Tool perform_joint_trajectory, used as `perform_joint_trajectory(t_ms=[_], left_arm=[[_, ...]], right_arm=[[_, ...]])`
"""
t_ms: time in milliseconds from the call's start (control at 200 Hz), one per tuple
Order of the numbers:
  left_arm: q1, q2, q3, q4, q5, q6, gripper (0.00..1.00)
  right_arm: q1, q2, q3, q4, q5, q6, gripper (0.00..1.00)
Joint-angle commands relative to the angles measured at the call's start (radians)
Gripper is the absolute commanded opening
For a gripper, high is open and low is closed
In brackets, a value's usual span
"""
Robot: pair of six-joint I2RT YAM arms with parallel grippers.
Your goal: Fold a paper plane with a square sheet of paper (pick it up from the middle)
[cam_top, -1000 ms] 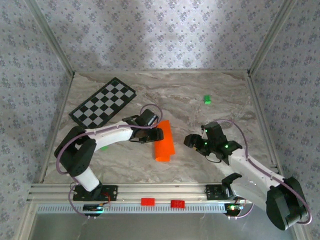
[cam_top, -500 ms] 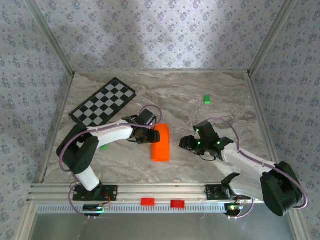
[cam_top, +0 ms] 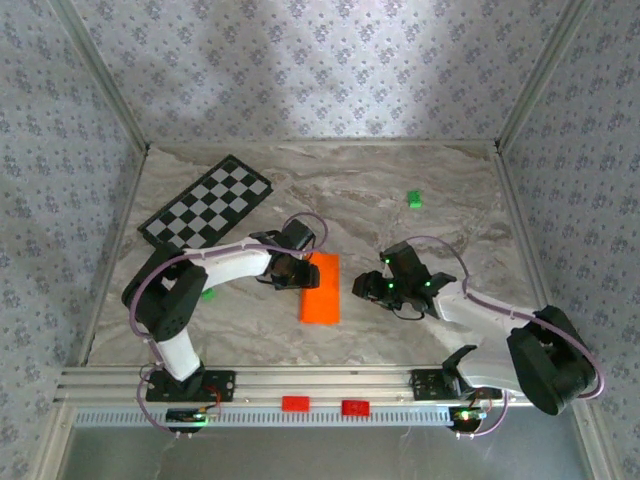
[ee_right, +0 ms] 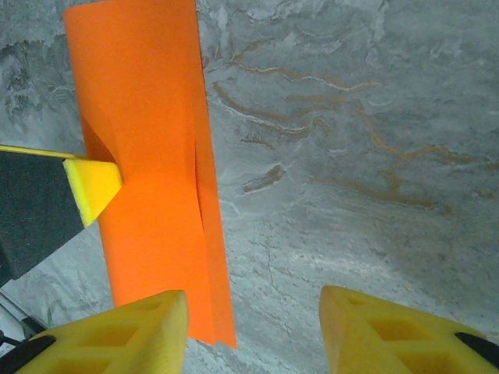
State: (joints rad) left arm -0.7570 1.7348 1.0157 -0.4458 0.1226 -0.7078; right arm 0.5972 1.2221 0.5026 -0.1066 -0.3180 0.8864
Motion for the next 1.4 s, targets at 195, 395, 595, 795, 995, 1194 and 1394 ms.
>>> perform_joint_trajectory(t_ms=[195,395,595,795,995,1194,1394], left_arm=[[0.005,0.039,-0.032,0.106,0.053,-0.008,0.63],[0.005,0.061,-0.029,0.127,0.076,0.005,0.64],[-0.004,0.071,-0.039,0.17,0.103,0.004,0.64],[-0.011,0.099,-0.013,0.157,0.097,0.023,0.65],[-0.029,0.116,0.015,0.125,0.043,0.039,0.65],[-0.033,0.129,0.032,0.124,0.036,0.013,0.65],[-0.037,0.137,0.036,0.117,0.024,0.0,0.66]], right_arm=[[-0.02,-0.003,0.041,-0.131,0.091,0.019,0.53],[-0.12,-0.076,-0.008,-0.202,0.071,0.011,0.55],[-0.27,-0.21,-0.11,-0.178,-0.028,-0.006,0.52],[-0.318,-0.272,-0.146,-0.153,-0.064,-0.03,0.51],[-0.312,-0.243,-0.135,-0.153,-0.075,-0.035,0.52],[-0.285,-0.213,-0.124,-0.142,-0.072,-0.033,0.52],[-0.235,-0.187,-0.1,-0.144,-0.045,-0.028,0.52]])
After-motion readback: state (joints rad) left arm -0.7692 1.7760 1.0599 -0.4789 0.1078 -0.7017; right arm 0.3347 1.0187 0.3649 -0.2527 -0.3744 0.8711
